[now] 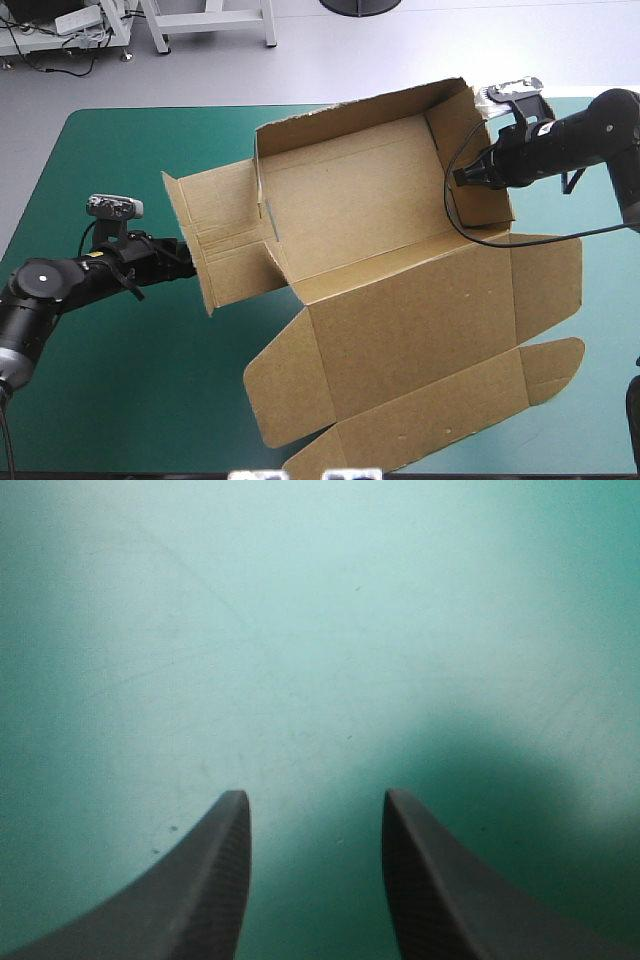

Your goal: Fold the box

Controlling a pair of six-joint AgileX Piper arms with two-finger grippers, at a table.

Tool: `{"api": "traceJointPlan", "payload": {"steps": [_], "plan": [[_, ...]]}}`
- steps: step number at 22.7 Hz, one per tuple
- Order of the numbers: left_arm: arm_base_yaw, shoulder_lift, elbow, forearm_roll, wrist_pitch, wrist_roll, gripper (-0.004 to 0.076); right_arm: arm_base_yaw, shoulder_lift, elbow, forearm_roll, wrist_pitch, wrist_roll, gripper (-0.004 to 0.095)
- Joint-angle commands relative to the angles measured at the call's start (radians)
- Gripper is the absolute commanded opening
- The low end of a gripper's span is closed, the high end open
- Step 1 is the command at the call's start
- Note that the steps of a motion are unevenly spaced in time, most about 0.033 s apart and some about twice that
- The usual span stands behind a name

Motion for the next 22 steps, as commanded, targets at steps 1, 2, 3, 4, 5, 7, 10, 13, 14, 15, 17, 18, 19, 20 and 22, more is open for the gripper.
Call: {"api": "traceJointPlan", "payload": {"steps": [1, 2, 3, 4, 5, 7, 10, 13, 14, 15, 17, 18, 19, 20, 22], "plan": [[0.101, 0.035, -0.041, -0.325, 0.187, 0.189, 0.0309, -0.008, -0.043, -0.033, 0.067, 0.009, -0.011, -0.0025], [0.109, 0.067, -0.041, -0.369, 0.266, 0.223, 0.0309, -0.008, -0.043, -0.033, 0.072, 0.007, -0.011, -0.0025], [0.109, 0.078, -0.041, -0.373, 0.283, 0.229, 0.0309, -0.008, -0.043, -0.033, 0.072, 0.007, -0.011, -0.0025], [0.107, 0.098, -0.041, -0.398, 0.323, 0.243, 0.0309, -0.008, -0.041, -0.033, 0.072, 0.007, -0.013, -0.0025], [0.107, 0.102, -0.041, -0.429, 0.352, 0.258, 0.0309, -0.008, -0.036, -0.033, 0.072, 0.006, -0.018, -0.0025], [0.107, 0.112, -0.041, -0.539, 0.457, 0.312, 0.0309, -0.008, -0.021, -0.033, 0.072, 0.004, -0.018, -0.0025], [0.107, 0.112, -0.061, -0.609, 0.578, 0.317, 0.0309, -0.006, 0.009, -0.033, 0.07, -0.004, -0.015, -0.0025], [0.098, 0.108, -0.068, -0.635, 0.593, 0.317, 0.0309, -0.006, 0.017, -0.033, 0.059, -0.023, 0.0, -0.0025], [0.089, 0.108, -0.068, -0.634, 0.593, 0.317, 0.031, -0.006, 0.017, -0.033, 0.061, -0.031, 0.0, -0.0024], [0.082, 0.108, -0.068, -0.636, 0.593, 0.317, 0.031, -0.006, 0.017, -0.033, 0.061, -0.036, 0.004, -0.0024], [0.067, 0.109, -0.068, -0.636, 0.593, 0.316, 0.0328, -0.006, 0.017, -0.033, 0.061, -0.043, 0.004, -0.0024], [0.062, 0.109, -0.068, -0.64, 0.593, 0.313, 0.0339, -0.006, 0.017, -0.033, 0.059, -0.045, 0.006, -0.0024], [0.059, 0.109, -0.068, -0.64, 0.593, 0.313, 0.0352, -0.006, 0.017, -0.033, 0.059, -0.047, 0.009, -0.0024], [0.059, 0.109, -0.072, -0.648, 0.593, 0.31, 0.0373, -0.006, 0.017, -0.033, 0.059, -0.047, 0.011, -0.0024], [0.059, 0.109, -0.079, -0.657, 0.593, 0.303, 0.0393, -0.006, 0.017, -0.033, 0.056, -0.056, 0.019, -0.0023]]}}
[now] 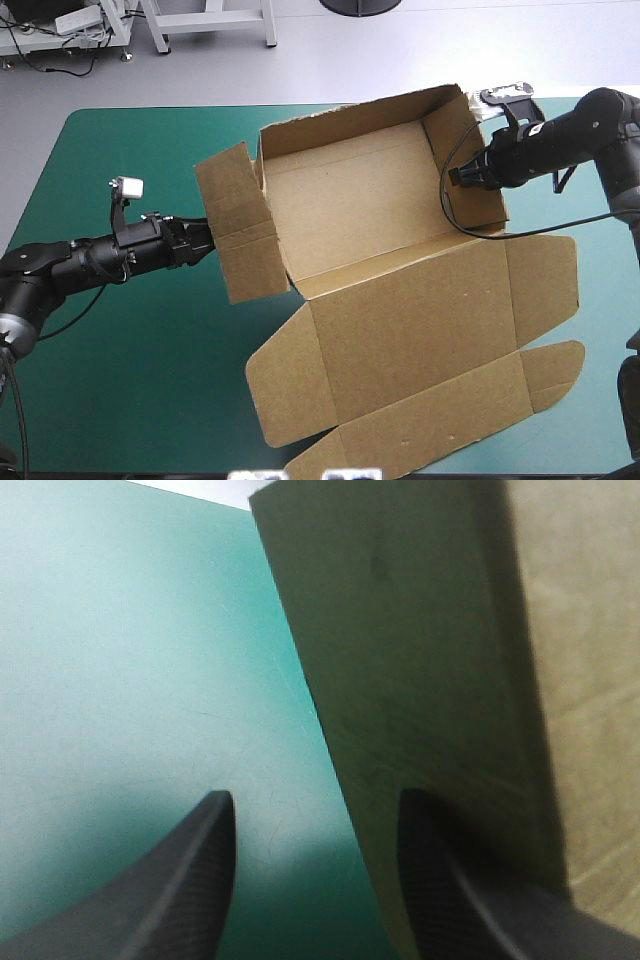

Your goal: Fold the box

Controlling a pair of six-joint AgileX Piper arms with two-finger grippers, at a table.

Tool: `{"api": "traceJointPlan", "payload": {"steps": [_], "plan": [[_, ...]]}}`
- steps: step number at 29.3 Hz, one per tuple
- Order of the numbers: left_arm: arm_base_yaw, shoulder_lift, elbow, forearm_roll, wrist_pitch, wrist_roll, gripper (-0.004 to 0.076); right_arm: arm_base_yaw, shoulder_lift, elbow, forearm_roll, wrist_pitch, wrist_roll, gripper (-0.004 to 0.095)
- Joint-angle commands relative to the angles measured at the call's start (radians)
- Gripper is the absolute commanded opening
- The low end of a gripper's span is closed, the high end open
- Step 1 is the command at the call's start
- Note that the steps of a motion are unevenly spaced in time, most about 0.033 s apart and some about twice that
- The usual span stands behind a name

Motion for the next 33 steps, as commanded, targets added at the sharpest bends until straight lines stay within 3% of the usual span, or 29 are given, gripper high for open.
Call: {"api": "traceJointPlan", "payload": {"steps": [1, 23, 33], "plan": [[-0.008, -0.024, -0.04, -0.128, 0.104, -0.014, 0.04, -0.006, -0.04, -0.033, 0.047, -0.052, 0.023, -0.0023], [-0.071, -0.026, -0.149, -0.063, 0.076, -0.078, 0.0407, 0.16, -0.04, -0.033, -0.113, -0.188, 0.217, -0.0024], [-0.071, -0.045, -0.157, -0.003, -0.048, -0.115, 0.0407, 0.277, -0.033, -0.033, -0.321, -0.241, 0.405, -0.0023]]}}
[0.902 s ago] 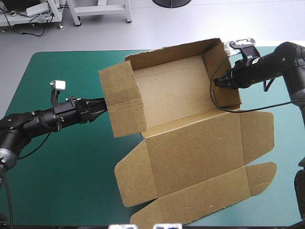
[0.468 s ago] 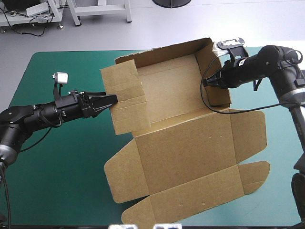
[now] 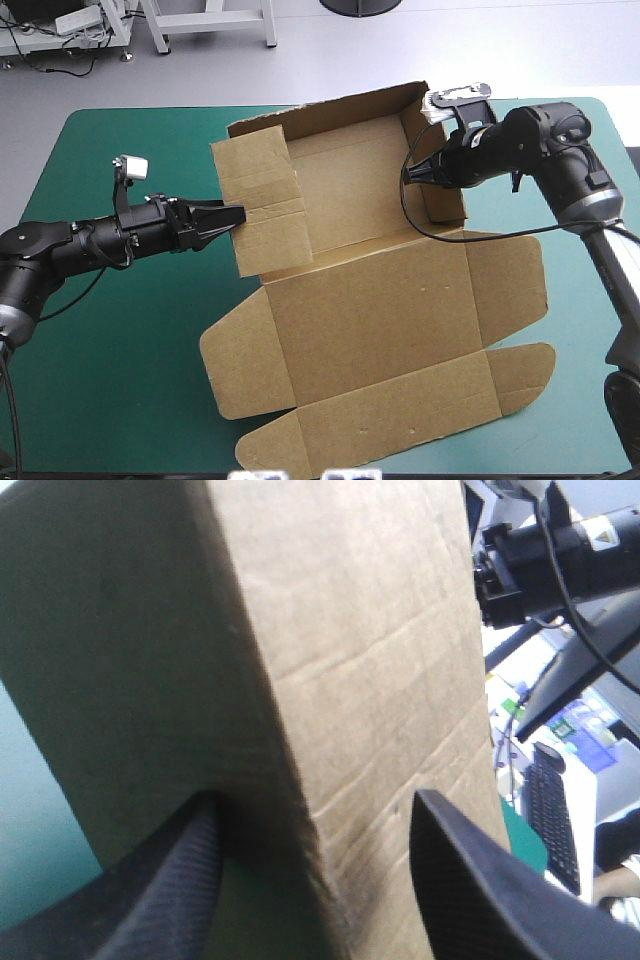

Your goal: Fold the box

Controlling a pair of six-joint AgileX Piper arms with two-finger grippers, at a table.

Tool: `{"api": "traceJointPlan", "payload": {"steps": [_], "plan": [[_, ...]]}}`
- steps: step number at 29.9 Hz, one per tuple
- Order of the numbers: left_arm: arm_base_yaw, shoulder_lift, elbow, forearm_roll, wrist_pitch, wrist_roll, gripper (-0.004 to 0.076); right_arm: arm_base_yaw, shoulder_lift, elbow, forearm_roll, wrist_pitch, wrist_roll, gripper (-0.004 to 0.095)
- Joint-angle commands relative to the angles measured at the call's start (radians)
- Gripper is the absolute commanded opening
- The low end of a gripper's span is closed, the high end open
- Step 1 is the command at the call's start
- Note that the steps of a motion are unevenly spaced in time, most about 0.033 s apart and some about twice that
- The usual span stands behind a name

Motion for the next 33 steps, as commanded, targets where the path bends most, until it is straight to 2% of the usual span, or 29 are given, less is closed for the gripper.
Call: {"api": "traceJointPlan", "payload": {"steps": [1, 11, 15, 19, 26, 33], "plan": [[-0.007, -0.045, -0.035, -0.022, -0.038, -0.029, 0.0407, 0.033, -0.029, -0.033, -0.031, -0.075, 0.074, -0.0023], [-0.06, -0.073, -0.111, 0.235, -0.237, -0.202, 0.0407, 0.124, 0.029, -0.033, -0.096, -0.111, 0.178, -0.0023], [-0.135, -0.073, -0.143, 0.38, -0.346, -0.312, 0.0407, 0.125, 0.039, -0.033, -0.085, -0.111, 0.178, -0.0023], [-0.221, -0.068, -0.149, 0.605, -0.446, -0.503, 0.0407, 0.125, 0.039, -0.033, -0.085, -0.113, 0.174, -0.0024], [-0.356, -0.041, -0.163, 0.789, -0.519, -0.714, 0.04, 0.125, 0.039, -0.033, -0.054, -0.121, 0.156, -0.0024], [-0.498, 0.033, -0.232, 1.221, -0.53, -1.117, 0.0387, 0.125, 0.039, -0.033, -0.038, -0.113, 0.14, -0.0025]]}}
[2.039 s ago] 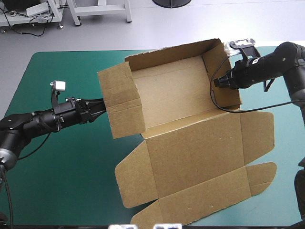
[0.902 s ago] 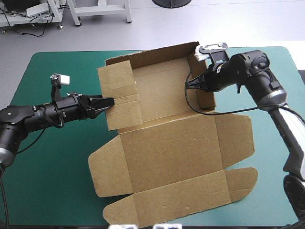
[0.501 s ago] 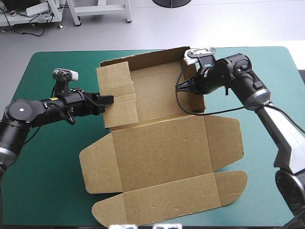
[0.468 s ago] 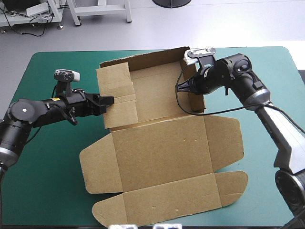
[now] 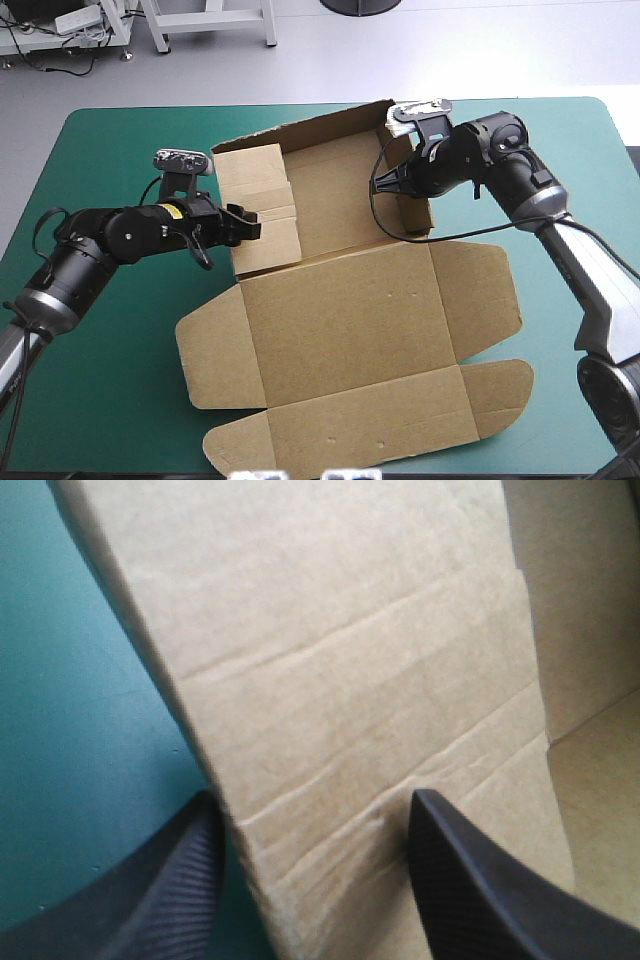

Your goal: Fold the box

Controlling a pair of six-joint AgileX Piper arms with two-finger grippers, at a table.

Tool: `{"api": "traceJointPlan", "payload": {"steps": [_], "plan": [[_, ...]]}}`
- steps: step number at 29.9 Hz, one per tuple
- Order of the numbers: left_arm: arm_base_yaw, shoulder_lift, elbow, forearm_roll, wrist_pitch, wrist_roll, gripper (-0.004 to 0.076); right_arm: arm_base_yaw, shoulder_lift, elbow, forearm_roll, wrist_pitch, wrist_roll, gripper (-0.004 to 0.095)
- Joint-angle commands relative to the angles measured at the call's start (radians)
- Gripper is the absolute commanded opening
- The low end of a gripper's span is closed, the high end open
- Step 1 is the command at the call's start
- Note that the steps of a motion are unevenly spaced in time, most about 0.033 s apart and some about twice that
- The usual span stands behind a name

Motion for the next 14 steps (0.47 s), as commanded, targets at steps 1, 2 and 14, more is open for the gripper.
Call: {"api": "traceJointPlan", "payload": {"steps": [1, 2, 14], "plan": [[-0.05, 0.01, -0.059, 0.156, -0.046, -0.182, 0.0387, 0.002, -0.046, -0.033, 0.066, -0.061, -0.011, -0.0025], [-0.06, 0.023, -0.068, 0.202, -0.039, -0.228, 0.0387, 0.002, -0.046, -0.033, 0.074, -0.061, -0.011, -0.0025], [-0.077, 0.072, -0.096, 0.325, -0.036, -0.348, 0.0104, 0.002, -0.046, -0.033, 0.111, -0.023, -0.033, -0.0025]]}}
